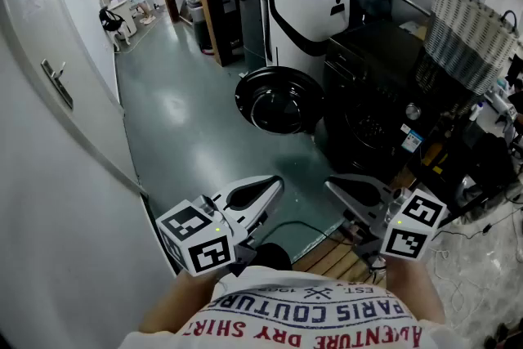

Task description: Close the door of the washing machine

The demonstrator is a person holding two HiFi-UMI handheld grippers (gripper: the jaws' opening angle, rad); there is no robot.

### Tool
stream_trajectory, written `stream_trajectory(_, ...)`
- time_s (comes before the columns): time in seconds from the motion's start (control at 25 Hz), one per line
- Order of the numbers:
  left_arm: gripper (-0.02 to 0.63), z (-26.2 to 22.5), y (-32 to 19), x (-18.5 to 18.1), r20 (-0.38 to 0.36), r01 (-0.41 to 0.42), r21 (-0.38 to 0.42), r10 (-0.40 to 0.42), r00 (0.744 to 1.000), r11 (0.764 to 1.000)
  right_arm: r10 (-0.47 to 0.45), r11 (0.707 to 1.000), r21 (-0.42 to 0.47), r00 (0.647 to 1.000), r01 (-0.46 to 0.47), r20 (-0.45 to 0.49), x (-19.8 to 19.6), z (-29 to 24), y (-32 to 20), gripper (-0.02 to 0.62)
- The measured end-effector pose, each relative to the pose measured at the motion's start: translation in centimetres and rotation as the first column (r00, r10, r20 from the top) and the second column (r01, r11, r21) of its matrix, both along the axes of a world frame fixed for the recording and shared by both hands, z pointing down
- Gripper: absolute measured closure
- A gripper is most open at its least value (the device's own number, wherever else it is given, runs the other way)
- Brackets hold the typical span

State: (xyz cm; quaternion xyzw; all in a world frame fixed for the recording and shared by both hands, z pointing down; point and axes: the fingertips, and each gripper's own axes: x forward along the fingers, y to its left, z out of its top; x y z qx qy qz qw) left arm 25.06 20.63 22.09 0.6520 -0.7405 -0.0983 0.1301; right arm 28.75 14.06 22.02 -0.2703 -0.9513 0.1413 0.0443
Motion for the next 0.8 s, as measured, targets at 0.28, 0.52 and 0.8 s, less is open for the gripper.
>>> stream_trajectory(0.28, 0.581, -0.1, -1.1, 0.3, 0.012, 0.005, -0.01, -0.005, 1.0, 1.0, 0.002, 1.0, 0.006, 1.0, -0.002, 0.008, 0.2, -0.3, -1.1, 0.574)
stream_trajectory(0.52, 0.581, 0.7, -1.4, -0.6, -0.004, 0.019, -0.027, -0.019, 1.0, 0.999, -0.003, 1.0, 0.01, 1.0, 0.003, -0.017, -0.8, 0.9, -1.5, 0.574)
stream_trajectory(0.8, 0.581, 3.0, -1.1, -4.5, -0.067, 0.044, -0.053, -0.047, 0.997, 0.998, -0.024, 0.999, -0.044, 0.994, 0.02, -0.107, -5.4, 4.0, -1.8, 0.574)
